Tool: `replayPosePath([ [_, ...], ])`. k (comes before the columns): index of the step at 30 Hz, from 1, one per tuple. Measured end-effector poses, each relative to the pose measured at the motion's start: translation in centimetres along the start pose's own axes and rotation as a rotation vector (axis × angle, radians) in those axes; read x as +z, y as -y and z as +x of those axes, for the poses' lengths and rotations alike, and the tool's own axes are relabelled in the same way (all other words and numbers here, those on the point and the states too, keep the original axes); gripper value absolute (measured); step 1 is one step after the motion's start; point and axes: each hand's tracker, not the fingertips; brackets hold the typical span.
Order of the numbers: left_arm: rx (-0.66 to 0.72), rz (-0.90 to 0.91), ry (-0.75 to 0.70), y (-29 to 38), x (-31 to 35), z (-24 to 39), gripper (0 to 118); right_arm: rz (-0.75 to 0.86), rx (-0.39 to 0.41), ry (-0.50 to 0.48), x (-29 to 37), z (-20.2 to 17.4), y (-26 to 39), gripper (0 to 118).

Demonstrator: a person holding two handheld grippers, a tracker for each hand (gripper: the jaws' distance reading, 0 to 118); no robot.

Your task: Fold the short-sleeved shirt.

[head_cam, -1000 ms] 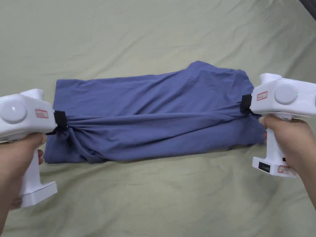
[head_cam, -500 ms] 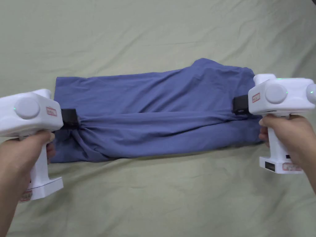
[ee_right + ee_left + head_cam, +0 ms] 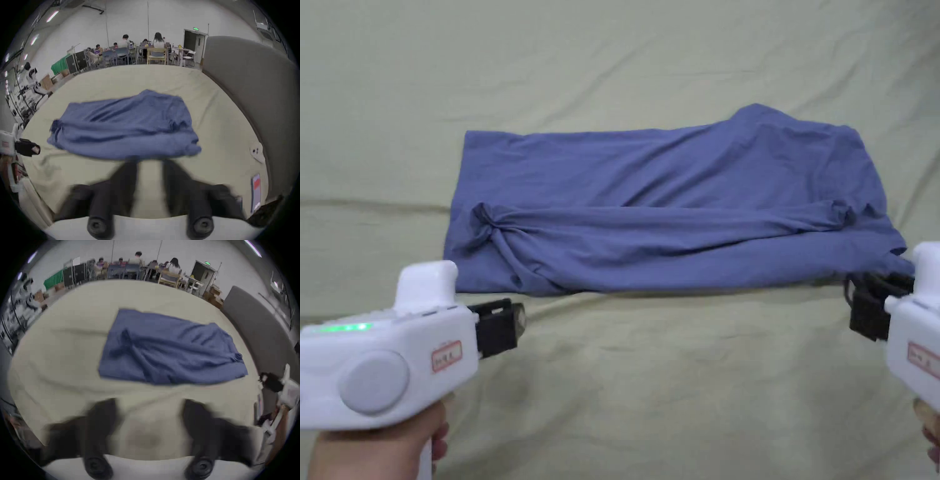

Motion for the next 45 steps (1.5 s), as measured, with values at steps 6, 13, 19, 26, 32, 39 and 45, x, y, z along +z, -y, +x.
replayPosePath([
  [6, -0.078, 0.028, -0.164, -3.1, -1.1, -1.8, 0, -0.053, 0.02, -0.082, 0.5, 0.0, 3.0, 6],
  [13, -0.063, 0.036, -0.33, -9.5, -5.0, -2.7, 118, -0.037, -0.083, -0.067, 0.3, 1.2, 1.3, 6],
  [19, -0.117, -0.062, -0.349, -9.5, -11.0, -2.2, 83, -0.094, -0.106, 0.021, -2.9, 3.4, 0.4, 6],
  [26, -0.075, 0.019, -0.164, -9.8, -9.8, -0.7, 6, -0.141, -0.186, 0.007, -8.5, 8.8, -2.8, 39],
  [32, -0.086, 0.08, -0.213, -10.4, -7.1, -2.2, 6, -0.151, -0.338, 0.004, -12.3, 13.3, -8.3, 118],
  [39, -0.025, 0.051, -0.189, -10.8, -7.7, -3.9, 6, -0.361, -0.369, -0.018, -16.6, 11.7, -5.3, 63],
  [45, 0.019, 0.043, -0.151, -10.7, -6.3, -5.8, 6, -0.285, -0.279, -0.061, -11.7, 10.8, -6.6, 14],
])
